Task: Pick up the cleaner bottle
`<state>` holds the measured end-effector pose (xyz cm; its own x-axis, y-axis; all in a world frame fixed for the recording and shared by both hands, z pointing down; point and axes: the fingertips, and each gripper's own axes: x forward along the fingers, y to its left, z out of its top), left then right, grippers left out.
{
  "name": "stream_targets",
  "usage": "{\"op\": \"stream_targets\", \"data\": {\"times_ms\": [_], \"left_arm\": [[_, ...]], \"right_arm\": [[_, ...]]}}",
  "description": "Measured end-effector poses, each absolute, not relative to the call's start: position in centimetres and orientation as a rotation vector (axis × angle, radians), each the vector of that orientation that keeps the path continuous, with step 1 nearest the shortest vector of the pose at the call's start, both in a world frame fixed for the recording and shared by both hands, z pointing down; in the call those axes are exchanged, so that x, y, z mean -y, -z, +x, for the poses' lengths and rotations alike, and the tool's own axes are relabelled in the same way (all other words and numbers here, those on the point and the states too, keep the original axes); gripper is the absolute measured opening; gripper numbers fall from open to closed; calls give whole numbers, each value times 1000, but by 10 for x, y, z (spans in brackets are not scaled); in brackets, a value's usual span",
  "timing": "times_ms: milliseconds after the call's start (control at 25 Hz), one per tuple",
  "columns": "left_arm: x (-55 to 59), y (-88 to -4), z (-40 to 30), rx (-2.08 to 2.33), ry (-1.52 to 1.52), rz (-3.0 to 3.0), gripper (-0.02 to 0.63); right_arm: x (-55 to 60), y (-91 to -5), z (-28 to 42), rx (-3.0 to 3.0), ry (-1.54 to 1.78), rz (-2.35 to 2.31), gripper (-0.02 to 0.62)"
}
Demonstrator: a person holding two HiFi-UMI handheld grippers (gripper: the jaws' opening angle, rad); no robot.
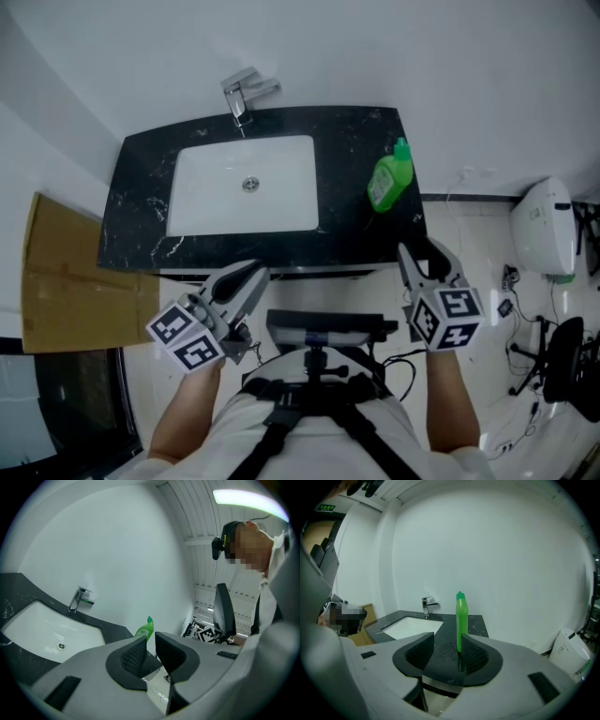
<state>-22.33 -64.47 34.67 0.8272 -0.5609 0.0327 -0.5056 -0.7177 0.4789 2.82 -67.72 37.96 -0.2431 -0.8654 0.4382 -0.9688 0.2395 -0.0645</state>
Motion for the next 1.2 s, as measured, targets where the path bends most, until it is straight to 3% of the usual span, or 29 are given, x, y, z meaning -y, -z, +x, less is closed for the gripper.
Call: {"op": "stream_targets", "data": {"times_ms": [1200], "left_arm": [[649, -356, -242, 898, 159, 2461, 51]], "right_arm": [[776, -464, 34, 2104, -511, 1702, 244]]}}
